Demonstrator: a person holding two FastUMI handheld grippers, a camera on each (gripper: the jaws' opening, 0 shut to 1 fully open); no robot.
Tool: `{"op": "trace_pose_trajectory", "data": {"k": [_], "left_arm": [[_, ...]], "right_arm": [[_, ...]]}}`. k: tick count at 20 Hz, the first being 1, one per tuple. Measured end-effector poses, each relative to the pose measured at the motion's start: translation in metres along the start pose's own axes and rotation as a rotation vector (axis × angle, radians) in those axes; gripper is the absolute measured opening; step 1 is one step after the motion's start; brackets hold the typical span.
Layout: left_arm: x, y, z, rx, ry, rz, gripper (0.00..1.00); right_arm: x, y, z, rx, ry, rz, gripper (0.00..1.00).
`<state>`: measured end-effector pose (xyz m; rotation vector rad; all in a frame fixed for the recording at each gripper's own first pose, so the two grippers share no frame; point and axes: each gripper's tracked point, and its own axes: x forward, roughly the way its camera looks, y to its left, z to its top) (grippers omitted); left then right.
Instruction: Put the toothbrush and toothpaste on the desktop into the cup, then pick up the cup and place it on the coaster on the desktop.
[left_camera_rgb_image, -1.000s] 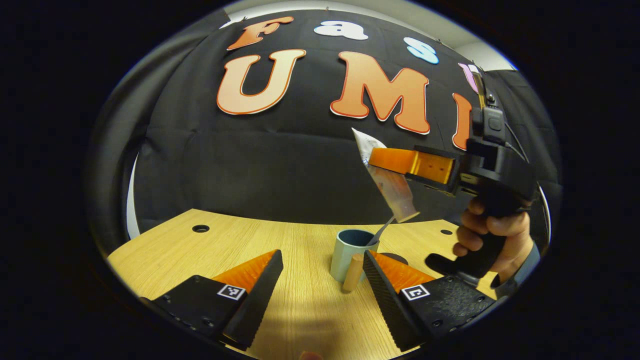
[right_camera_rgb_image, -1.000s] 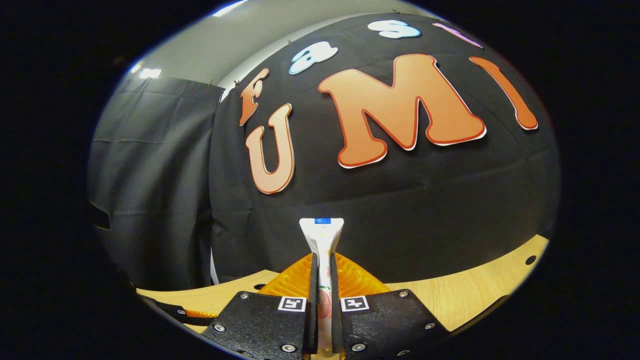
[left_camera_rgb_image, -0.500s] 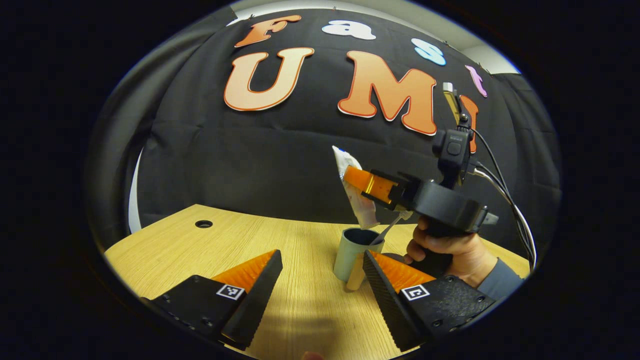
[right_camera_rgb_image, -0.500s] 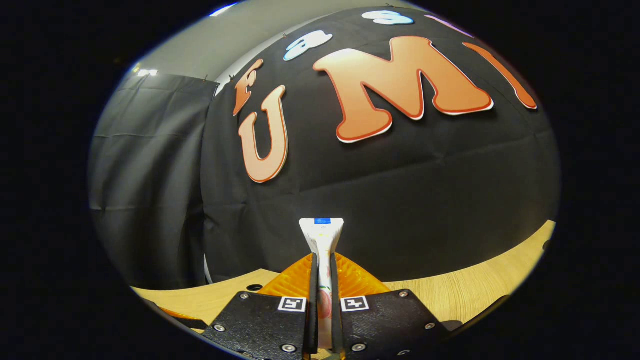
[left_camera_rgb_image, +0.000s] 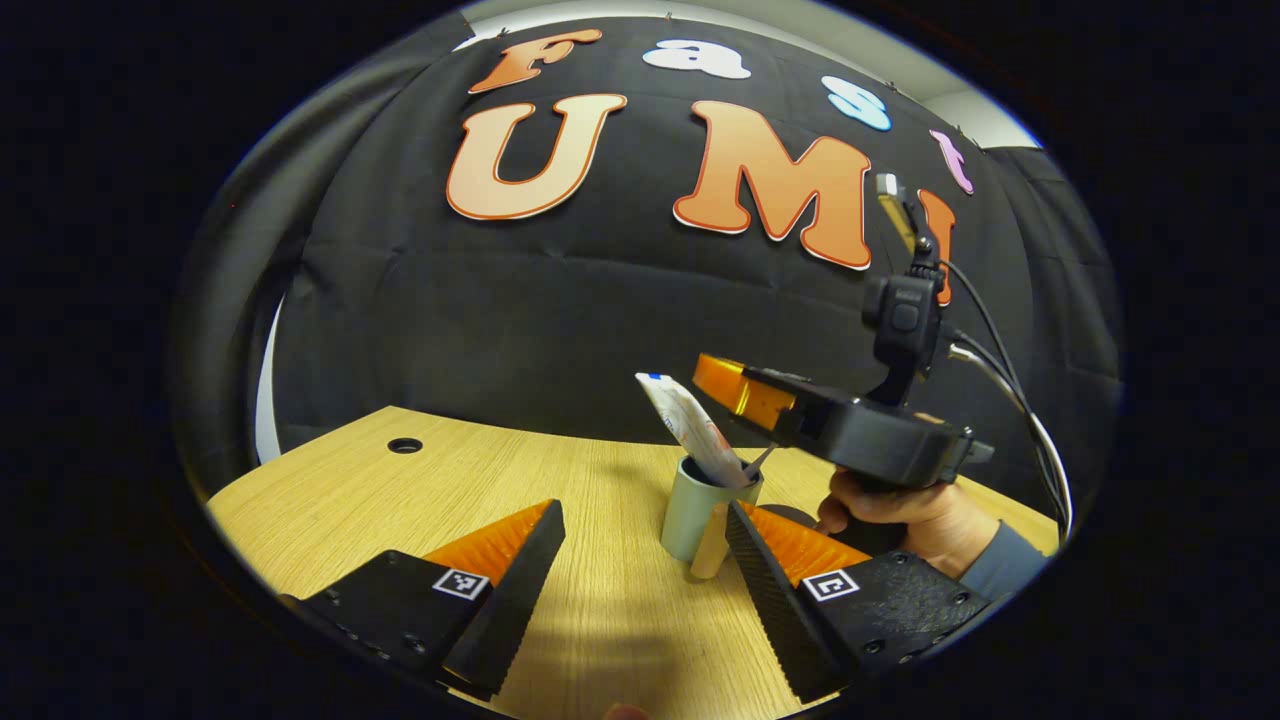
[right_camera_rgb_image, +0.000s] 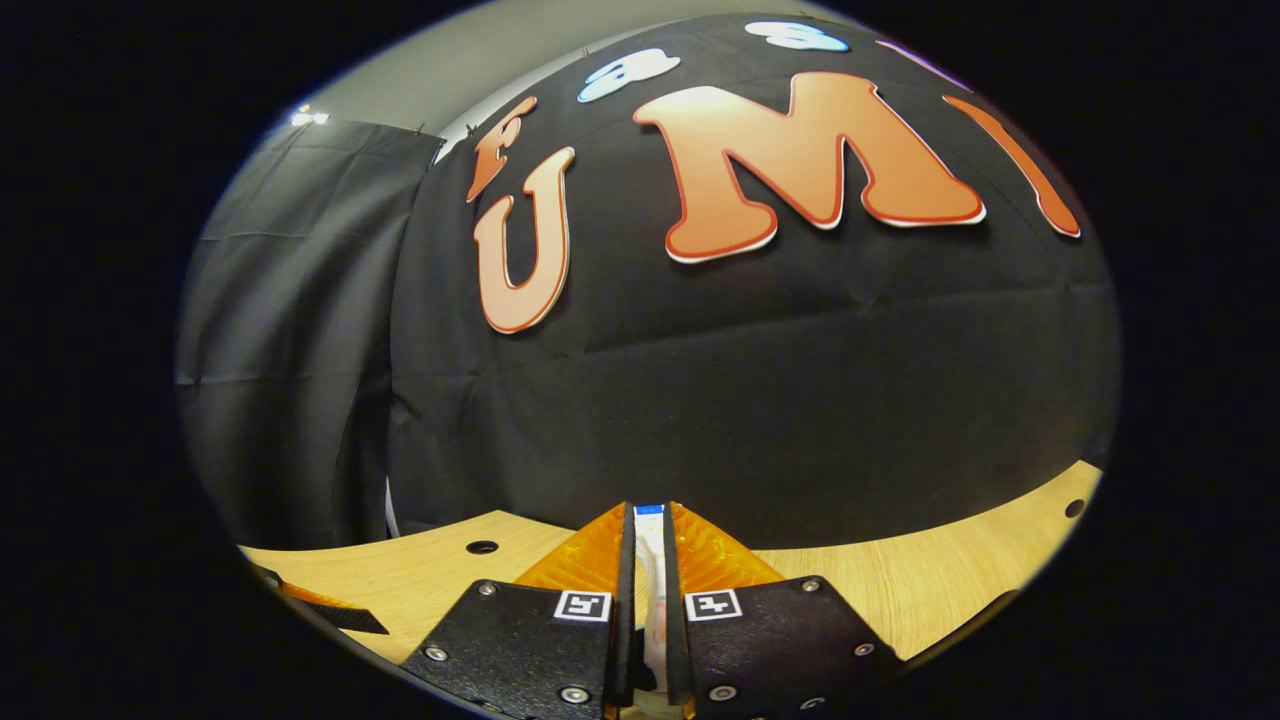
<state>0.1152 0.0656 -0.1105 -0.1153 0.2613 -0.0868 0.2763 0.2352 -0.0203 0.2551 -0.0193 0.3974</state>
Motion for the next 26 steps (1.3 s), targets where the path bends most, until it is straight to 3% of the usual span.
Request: {"op": "trace_pose_trajectory", "data": {"k": [9,18,20,21,22,26], "left_arm": [[0.010,-0.011,-0.026,-0.022,0.076,-0.020,0.98],[0.010,-0.028,-0.012,0.022,0.095,-0.014,0.97],[0.011,-0.031,-0.010,0.015,0.116,-0.001,0.98],[0.013,-0.034,-0.011,0.018,0.131,0.002,0.97],[0.015,-0.037,-0.010,0.018,0.144,0.003,0.97],[0.025,-0.049,0.001,0.028,0.202,-0.007,0.98]], "right_arm": [[-0.053,-0.015,0.014,-0.089,0.056,-0.025,0.16],[-0.136,-0.049,0.076,-0.113,-0.014,-0.070,0.64],[-0.156,-0.054,0.086,-0.123,-0.022,-0.074,0.70],[-0.167,-0.056,0.088,-0.135,-0.023,-0.069,0.66],[-0.177,-0.059,0.090,-0.151,-0.020,-0.074,0.74],[-0.219,-0.078,0.101,-0.196,-0.018,-0.098,0.83]]}}
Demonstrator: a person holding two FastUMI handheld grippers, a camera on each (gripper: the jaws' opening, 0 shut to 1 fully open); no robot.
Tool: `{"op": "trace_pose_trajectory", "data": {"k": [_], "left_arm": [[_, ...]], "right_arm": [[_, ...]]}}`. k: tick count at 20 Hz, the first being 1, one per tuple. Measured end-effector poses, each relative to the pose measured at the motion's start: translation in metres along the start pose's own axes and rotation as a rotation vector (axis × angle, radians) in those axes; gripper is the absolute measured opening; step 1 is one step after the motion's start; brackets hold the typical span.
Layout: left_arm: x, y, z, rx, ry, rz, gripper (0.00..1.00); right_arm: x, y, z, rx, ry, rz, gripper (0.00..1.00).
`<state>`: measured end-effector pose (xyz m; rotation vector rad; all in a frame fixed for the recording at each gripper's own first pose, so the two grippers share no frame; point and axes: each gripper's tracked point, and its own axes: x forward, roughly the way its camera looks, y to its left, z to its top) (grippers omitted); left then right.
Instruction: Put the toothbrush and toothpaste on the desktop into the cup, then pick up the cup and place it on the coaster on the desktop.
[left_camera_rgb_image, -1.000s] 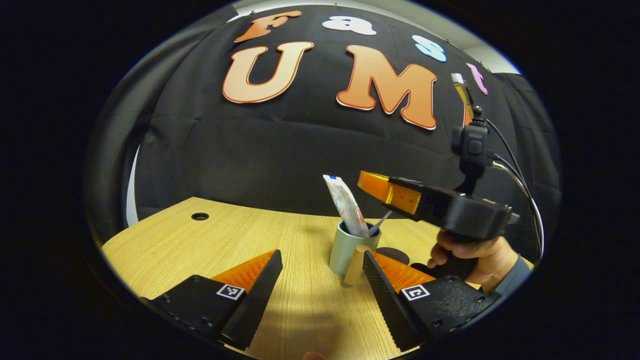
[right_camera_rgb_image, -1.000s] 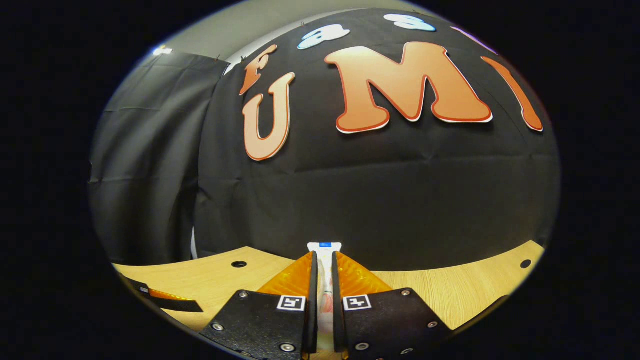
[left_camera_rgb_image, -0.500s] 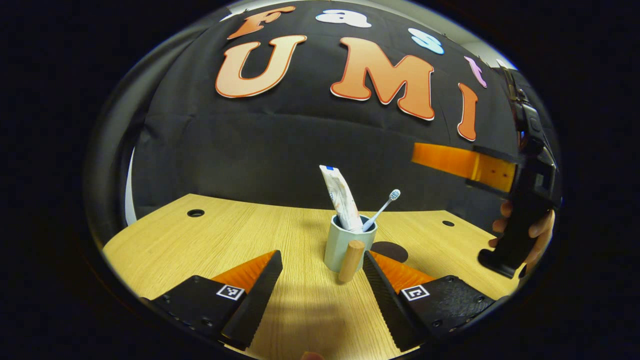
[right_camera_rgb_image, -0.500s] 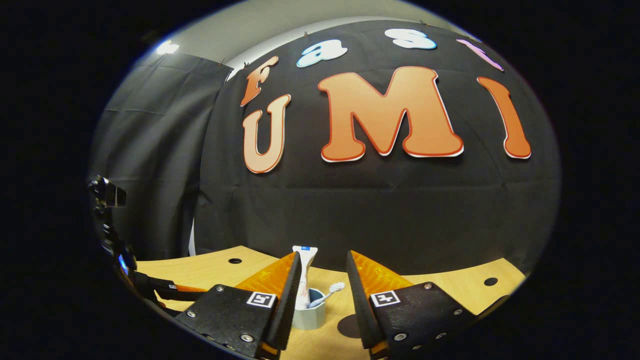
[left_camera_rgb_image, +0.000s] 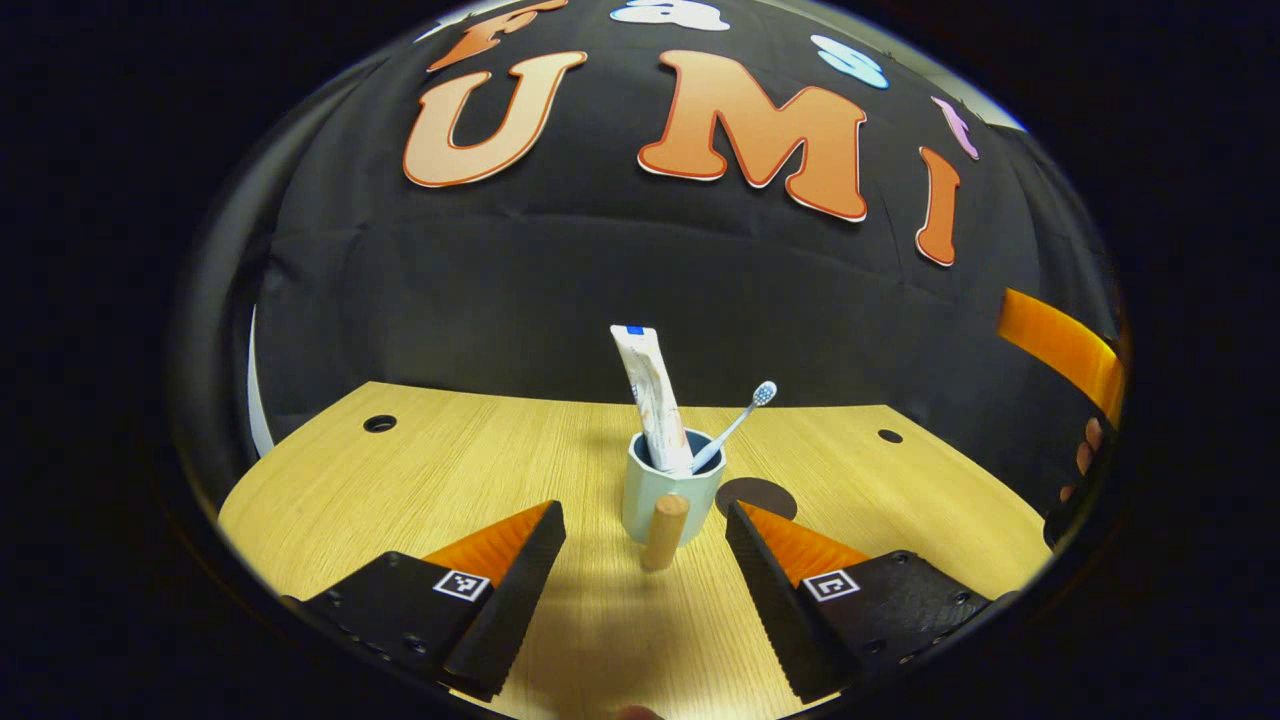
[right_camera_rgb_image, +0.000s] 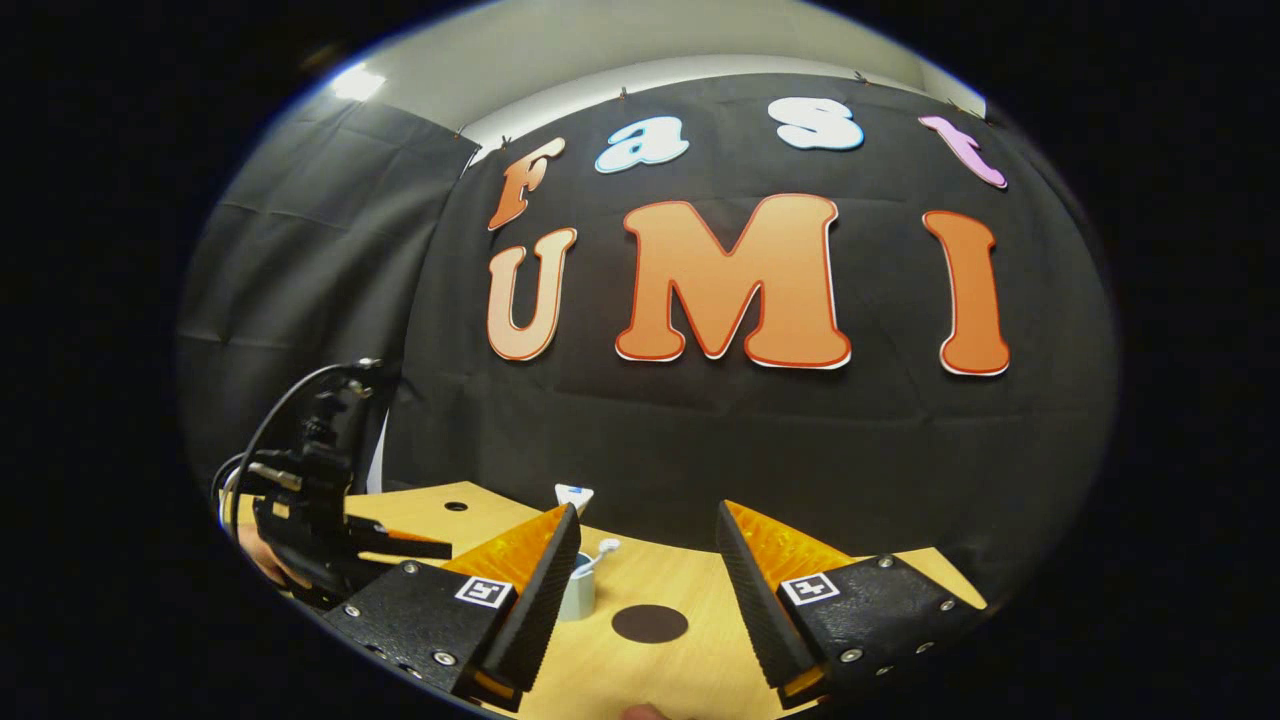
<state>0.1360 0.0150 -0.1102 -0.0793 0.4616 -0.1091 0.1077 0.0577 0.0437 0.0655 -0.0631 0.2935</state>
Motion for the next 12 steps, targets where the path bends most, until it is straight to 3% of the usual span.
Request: {"op": "trace_pose_trajectory", "data": {"k": [7,12], "left_arm": [[0.020,-0.018,0.013,0.087,0.133,-0.018,0.98],[0.044,-0.029,-0.005,0.133,0.315,-0.031,0.97]], "right_arm": [[-0.056,-0.038,0.007,0.024,-0.011,-0.024,0.83],[-0.098,-0.065,-0.013,0.074,0.027,-0.074,0.83]]}}
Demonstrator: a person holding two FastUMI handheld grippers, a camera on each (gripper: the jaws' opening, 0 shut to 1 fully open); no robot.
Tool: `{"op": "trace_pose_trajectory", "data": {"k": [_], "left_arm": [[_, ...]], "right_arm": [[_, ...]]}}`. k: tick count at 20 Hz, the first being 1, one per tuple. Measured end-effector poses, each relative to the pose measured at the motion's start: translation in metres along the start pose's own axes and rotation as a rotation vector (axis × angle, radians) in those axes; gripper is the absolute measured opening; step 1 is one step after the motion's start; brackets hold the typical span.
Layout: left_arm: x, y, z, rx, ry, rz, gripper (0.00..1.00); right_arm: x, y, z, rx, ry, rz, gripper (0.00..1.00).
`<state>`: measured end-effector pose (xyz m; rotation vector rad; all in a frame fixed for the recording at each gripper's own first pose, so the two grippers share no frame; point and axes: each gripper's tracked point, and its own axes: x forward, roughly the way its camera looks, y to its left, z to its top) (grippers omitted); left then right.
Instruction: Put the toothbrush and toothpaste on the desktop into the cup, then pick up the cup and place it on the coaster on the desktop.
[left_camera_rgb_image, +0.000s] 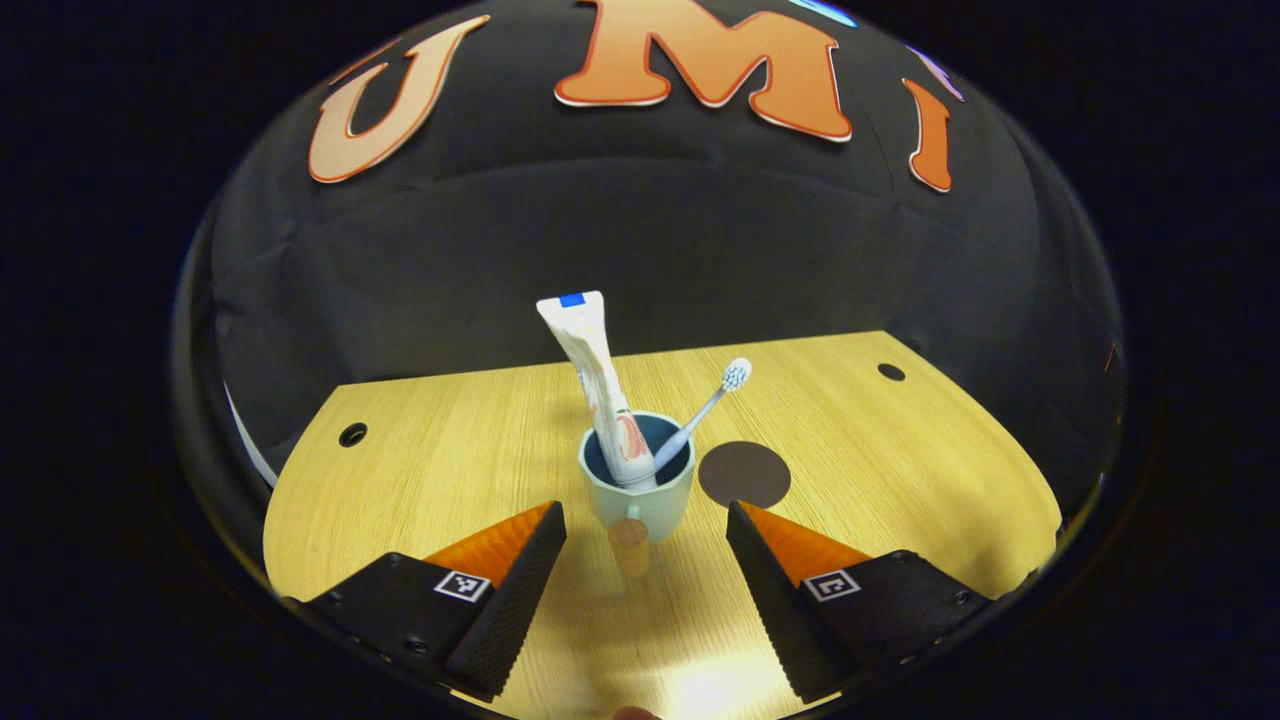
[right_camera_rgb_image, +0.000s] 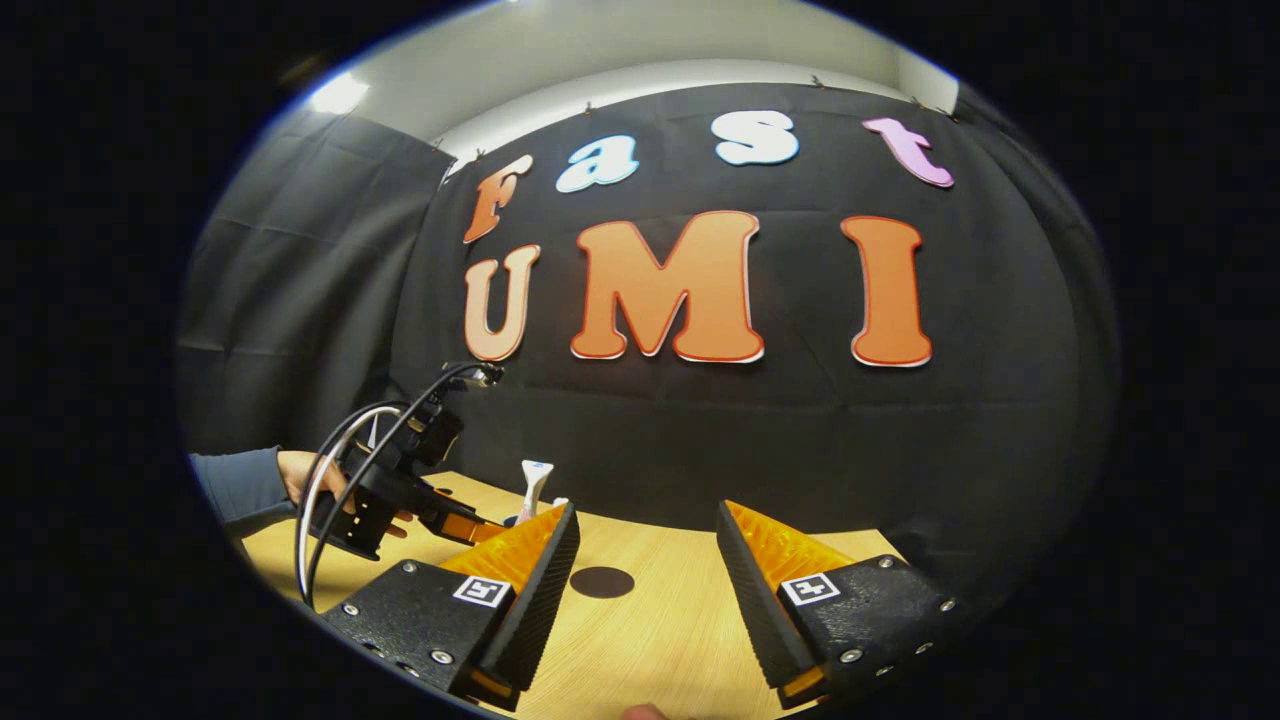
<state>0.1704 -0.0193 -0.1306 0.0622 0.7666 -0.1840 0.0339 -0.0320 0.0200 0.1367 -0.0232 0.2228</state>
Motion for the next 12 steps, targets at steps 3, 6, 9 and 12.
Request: {"op": "trace_pose_trajectory", "data": {"k": [3,6,9,12], "left_arm": [[0.006,0.002,0.000,0.050,0.117,0.010,0.96],[0.019,-0.002,-0.003,0.080,0.211,-0.009,0.97],[0.034,-0.002,-0.011,0.098,0.281,0.004,0.96],[0.050,0.003,-0.021,0.100,0.338,0.024,0.96]], "right_arm": [[-0.021,-0.007,-0.028,0.004,0.059,-0.011,0.83],[-0.039,-0.017,-0.034,-0.014,0.076,-0.035,0.83],[-0.051,-0.020,-0.027,0.006,0.061,-0.033,0.83],[-0.060,-0.025,-0.026,-0.002,0.048,-0.045,0.80]]}}
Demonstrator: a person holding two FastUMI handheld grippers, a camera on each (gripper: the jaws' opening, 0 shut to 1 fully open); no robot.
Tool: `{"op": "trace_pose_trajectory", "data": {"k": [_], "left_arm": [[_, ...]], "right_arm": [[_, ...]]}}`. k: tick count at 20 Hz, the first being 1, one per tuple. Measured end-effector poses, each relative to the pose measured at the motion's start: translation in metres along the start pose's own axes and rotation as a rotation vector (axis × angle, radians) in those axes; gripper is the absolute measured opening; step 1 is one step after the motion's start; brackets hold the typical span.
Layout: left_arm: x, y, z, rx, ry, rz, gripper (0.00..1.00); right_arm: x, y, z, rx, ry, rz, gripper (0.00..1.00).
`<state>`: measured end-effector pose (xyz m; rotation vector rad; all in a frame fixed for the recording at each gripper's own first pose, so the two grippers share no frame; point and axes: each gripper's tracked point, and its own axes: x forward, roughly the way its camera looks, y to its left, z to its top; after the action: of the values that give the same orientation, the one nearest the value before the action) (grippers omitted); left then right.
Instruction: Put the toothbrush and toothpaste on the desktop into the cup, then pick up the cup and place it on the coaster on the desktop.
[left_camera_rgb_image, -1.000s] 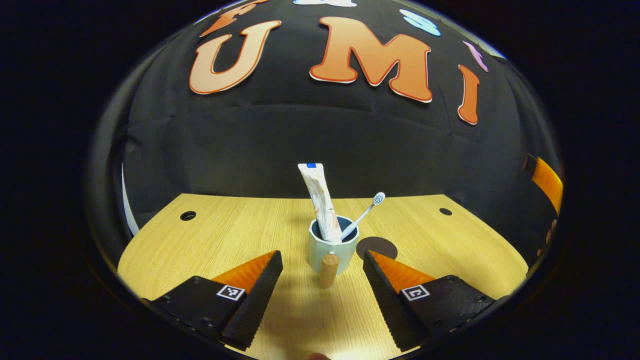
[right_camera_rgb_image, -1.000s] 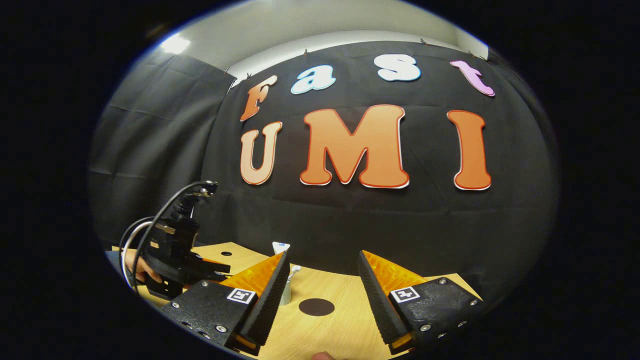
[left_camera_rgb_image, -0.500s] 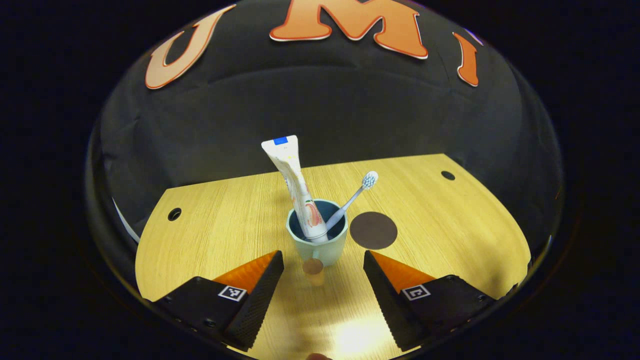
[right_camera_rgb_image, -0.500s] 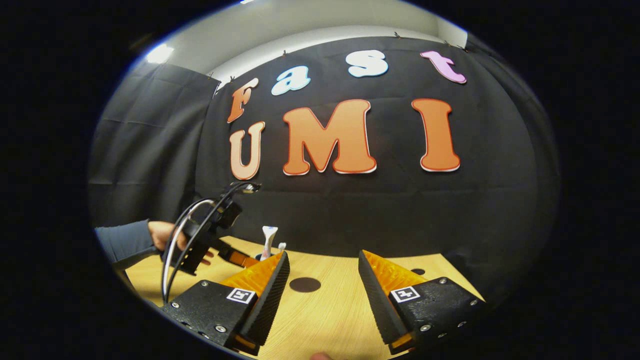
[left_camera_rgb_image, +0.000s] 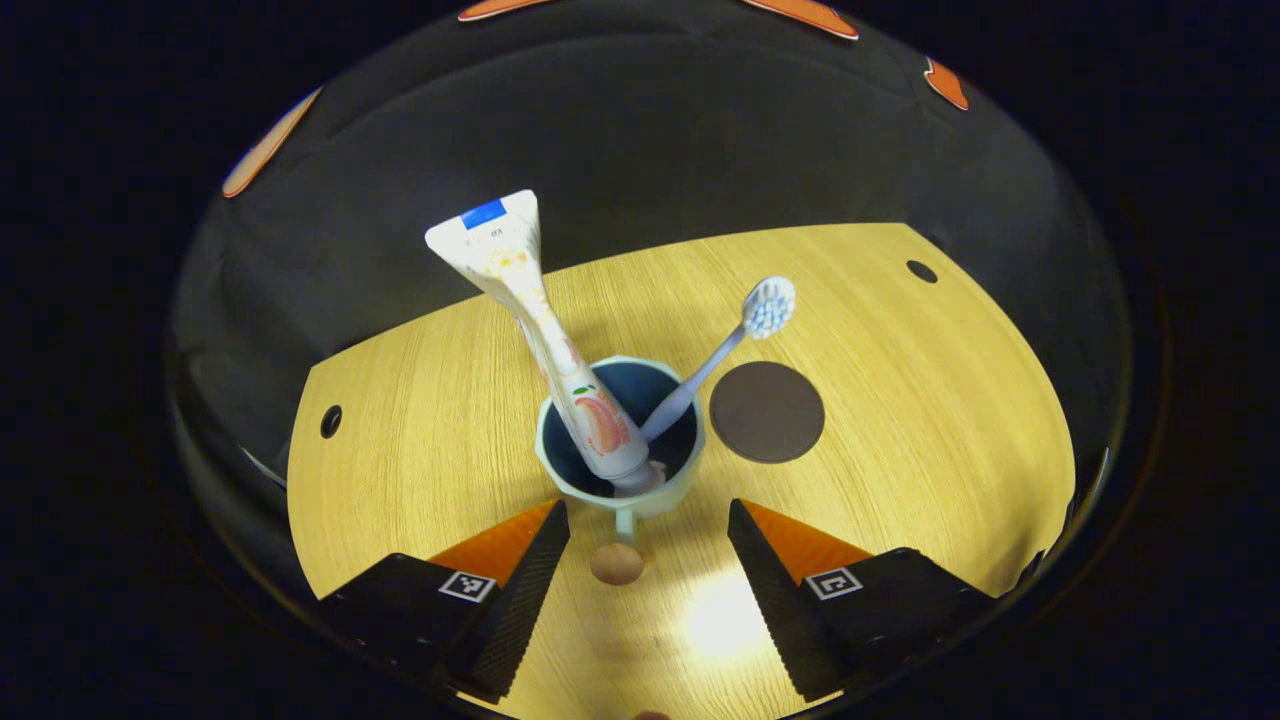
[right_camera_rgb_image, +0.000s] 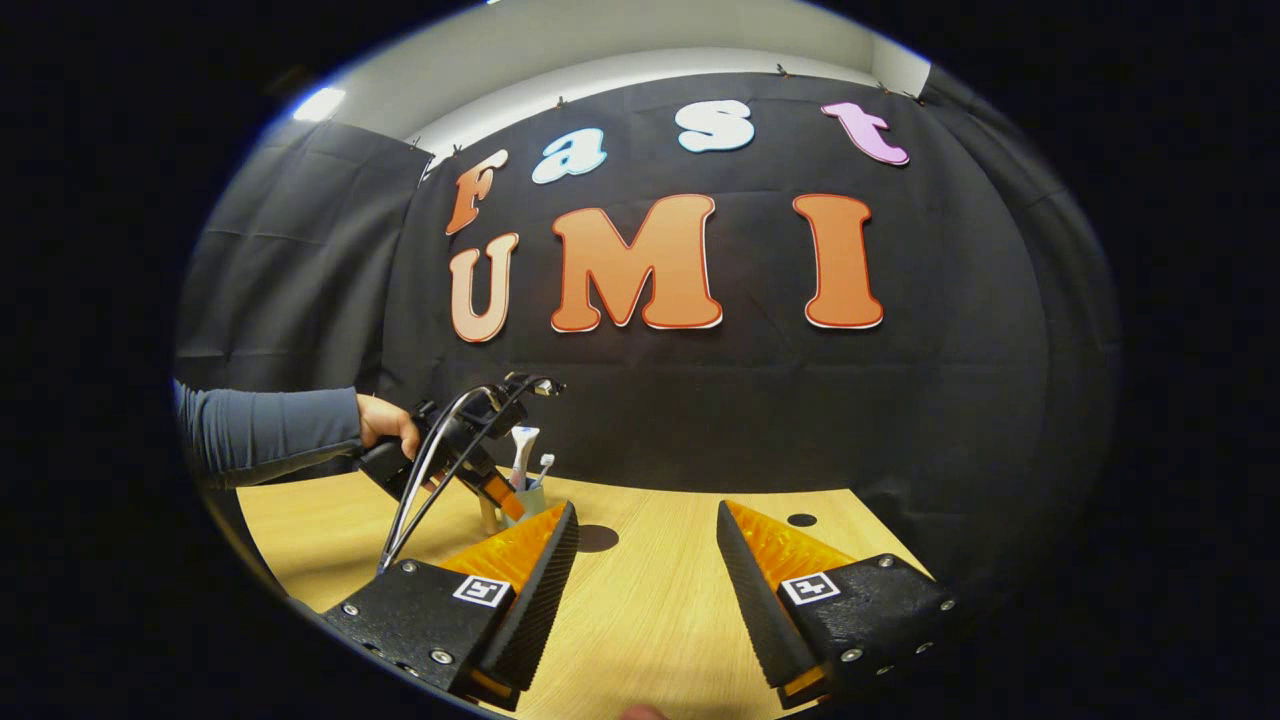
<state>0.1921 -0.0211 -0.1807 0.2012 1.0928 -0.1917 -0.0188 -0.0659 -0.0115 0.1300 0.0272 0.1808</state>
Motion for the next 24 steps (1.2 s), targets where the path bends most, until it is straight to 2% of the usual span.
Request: {"op": "trace_pose_trajectory", "data": {"k": [1,2,3,5,7,8,9,10,11,12,15,18,19,24], "left_arm": [[0.003,0.003,-0.005,0.002,0.024,0.005,0.95],[0.008,0.006,-0.007,-0.003,0.036,0.013,1.00],[0.012,0.007,-0.011,-0.008,0.056,0.014,0.92],[0.020,0.008,-0.015,-0.020,0.078,0.015,0.92],[0.027,0.011,-0.016,-0.028,0.088,0.024,0.85],[0.029,0.009,-0.016,-0.036,0.089,0.007,0.76],[0.030,0.007,-0.020,-0.037,0.099,-0.012,0.82],[0.033,0.008,-0.021,-0.041,0.105,-0.011,0.63],[0.034,0.005,-0.024,-0.046,0.102,-0.023,0.58],[0.034,0.003,-0.024,-0.050,0.096,-0.024,0.46],[0.045,-0.004,-0.024,-0.059,0.092,-0.036,0.22],[0.046,-0.004,-0.021,-0.084,0.080,-0.035,0.31],[0.043,-0.004,-0.021,-0.091,0.072,-0.031,0.25],[0.034,-0.005,-0.009,-0.124,0.044,-0.023,0.24]], "right_arm": [[-0.002,0.001,-0.001,0.005,0.001,0.004,0.83],[-0.003,0.001,-0.004,0.009,0.006,0.007,0.83],[-0.003,0.002,-0.007,0.010,0.013,0.012,0.83],[-0.003,0.003,-0.014,0.000,0.029,0.013,0.83],[-0.003,0.009,-0.017,0.003,0.038,0.025,0.83],[-0.003,0.014,-0.018,0.010,0.040,0.042,0.83],[-0.002,0.016,-0.017,0.012,0.038,0.045,0.83],[-0.001,0.016,-0.017,0.009,0.036,0.047,0.83],[0.000,0.018,-0.017,0.002,0.036,0.047,0.83],[-0.001,0.019,-0.017,0.000,0.033,0.050,0.83],[-0.003,0.028,-0.017,0.010,0.035,0.075,0.83],[-0.004,0.023,-0.018,0.000,0.034,0.058,0.83],[-0.006,0.023,-0.017,0.005,0.033,0.059,0.83],[-0.011,0.018,-0.014,0.012,0.023,0.047,0.83]]}}
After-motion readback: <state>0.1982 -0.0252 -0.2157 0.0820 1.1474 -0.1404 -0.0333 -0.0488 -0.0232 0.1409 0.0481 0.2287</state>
